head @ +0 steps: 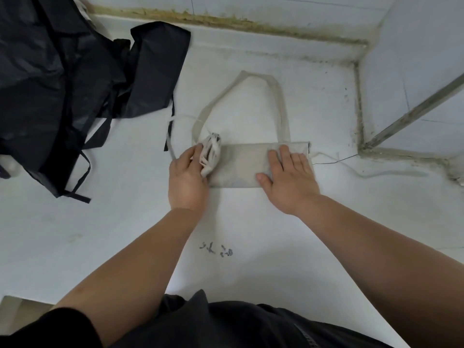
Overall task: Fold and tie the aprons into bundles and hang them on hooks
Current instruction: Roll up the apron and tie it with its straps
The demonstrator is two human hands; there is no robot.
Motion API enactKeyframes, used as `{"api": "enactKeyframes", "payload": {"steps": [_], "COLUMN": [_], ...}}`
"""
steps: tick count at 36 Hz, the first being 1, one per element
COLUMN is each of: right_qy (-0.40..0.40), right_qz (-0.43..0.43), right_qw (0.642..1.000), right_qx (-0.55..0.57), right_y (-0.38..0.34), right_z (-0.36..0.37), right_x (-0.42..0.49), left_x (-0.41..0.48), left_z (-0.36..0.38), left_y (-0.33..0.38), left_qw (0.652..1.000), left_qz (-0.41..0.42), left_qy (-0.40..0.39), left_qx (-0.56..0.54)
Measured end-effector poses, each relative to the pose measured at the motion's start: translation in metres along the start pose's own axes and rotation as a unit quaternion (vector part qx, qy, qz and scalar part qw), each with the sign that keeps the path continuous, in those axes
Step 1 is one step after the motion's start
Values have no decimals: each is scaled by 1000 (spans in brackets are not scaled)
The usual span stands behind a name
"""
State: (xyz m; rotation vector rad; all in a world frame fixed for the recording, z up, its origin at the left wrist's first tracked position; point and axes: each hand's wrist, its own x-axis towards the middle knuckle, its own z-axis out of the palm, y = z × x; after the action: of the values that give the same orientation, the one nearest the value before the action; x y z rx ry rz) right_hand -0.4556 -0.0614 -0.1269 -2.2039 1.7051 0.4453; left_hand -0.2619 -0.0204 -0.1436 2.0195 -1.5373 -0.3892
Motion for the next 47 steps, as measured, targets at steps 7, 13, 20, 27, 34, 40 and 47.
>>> {"api": "enactKeyframes", "payload": {"steps": [7,13,20,27,34,40,47], "right_qy": [5,9,197,194,111,258,228], "right_qz": [4,2,179,441,353,285,-18], "right_qw": [1000,1000,932,586,384,674,959], "right_qx": [-11,3,244,651,846,632,164], "right_y": [-2,-1,5,6,-6,-16,-21], "right_z": [0,1,-2,-27,-20,-7,5], "right_x": [1,1,-10,0,-2,4,-5], "left_x": [13,2,6,8,8,8,9], "left_z": [-5,-9,-7,-4,-6,-7,-6], "left_y": [11,20,21,16,17,18,22], "left_qw": [945,917,923,931,929,927,920], "left_qz": [126,104,59,41,45,47,79], "left_qy": [-126,-236,-306,-308,-313,-314,-284], "left_qx": [276,304,227,192,193,199,258]}}
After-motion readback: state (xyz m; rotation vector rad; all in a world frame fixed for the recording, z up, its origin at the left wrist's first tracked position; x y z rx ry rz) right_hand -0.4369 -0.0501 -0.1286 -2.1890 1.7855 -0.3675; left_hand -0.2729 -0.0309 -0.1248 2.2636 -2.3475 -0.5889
